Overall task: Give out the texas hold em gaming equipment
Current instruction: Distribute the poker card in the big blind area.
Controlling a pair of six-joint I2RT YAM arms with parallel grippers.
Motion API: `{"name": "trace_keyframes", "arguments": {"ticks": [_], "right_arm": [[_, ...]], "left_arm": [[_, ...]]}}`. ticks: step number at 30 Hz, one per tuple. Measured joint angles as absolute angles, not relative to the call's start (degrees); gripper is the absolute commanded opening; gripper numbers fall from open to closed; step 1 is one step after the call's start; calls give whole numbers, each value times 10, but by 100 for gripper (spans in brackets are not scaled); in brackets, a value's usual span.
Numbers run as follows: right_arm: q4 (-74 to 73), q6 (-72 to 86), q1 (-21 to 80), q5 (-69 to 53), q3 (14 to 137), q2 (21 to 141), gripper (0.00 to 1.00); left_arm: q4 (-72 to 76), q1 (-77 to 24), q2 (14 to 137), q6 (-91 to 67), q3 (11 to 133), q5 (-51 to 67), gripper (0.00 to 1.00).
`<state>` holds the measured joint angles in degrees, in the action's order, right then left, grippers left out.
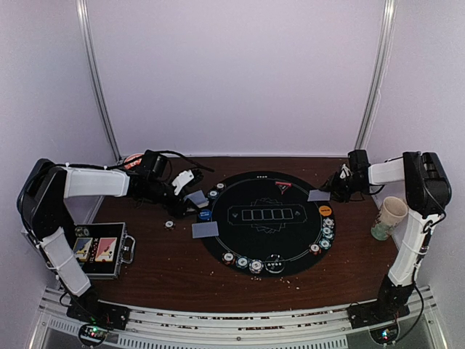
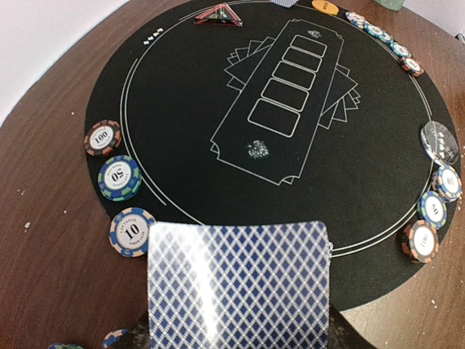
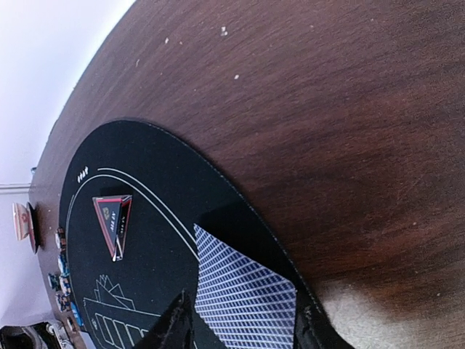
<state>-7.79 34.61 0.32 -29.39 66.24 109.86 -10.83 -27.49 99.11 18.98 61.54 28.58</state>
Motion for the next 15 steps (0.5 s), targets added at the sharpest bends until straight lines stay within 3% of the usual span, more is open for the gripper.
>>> {"name": "trace_keyframes", "arguments": {"ticks": [15], "right_arm": [[-126,332,3,-152,668,1035,71]], "left_arm": [[-108,-275,991,190,615,286,59]]}}
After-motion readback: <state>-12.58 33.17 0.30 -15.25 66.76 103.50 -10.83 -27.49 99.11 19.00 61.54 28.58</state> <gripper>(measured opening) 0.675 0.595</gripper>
